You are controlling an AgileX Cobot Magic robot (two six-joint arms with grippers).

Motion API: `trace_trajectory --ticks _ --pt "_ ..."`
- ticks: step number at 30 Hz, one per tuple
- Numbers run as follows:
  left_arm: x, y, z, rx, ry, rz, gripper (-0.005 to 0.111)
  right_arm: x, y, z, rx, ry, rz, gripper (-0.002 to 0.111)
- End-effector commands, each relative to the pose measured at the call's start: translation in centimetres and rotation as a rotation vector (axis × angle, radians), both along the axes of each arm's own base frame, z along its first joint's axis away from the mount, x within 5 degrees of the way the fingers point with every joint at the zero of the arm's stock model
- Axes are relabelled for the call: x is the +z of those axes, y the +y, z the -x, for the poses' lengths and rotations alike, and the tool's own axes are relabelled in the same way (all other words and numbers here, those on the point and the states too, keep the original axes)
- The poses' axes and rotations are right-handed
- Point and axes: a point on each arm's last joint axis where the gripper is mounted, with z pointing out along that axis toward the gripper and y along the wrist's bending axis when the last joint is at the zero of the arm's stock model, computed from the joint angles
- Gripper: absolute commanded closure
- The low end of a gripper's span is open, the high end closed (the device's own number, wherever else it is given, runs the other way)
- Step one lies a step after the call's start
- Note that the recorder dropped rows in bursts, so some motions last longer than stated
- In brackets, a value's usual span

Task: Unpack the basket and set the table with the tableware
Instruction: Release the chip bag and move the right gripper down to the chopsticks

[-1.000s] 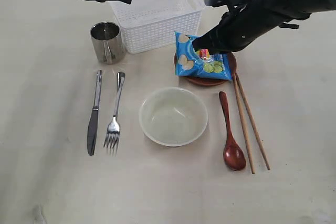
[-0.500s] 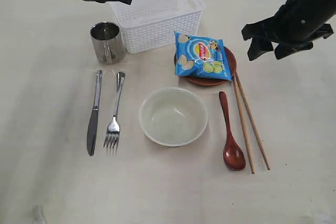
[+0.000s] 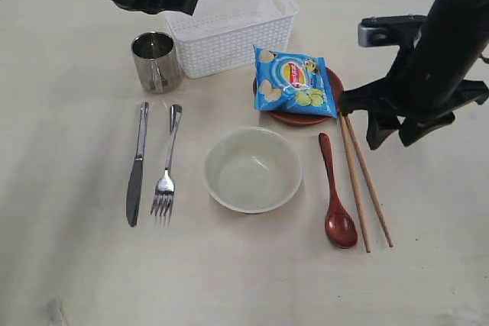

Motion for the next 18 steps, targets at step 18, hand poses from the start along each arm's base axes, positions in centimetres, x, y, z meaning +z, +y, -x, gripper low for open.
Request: trace_trajectory --ticks 18 --pt "0.2 -0.1 0.4 -0.011 0.021 0.026 0.107 -4.2 -1.1 6.2 -0.087 -0.098 -0.015 0.064"
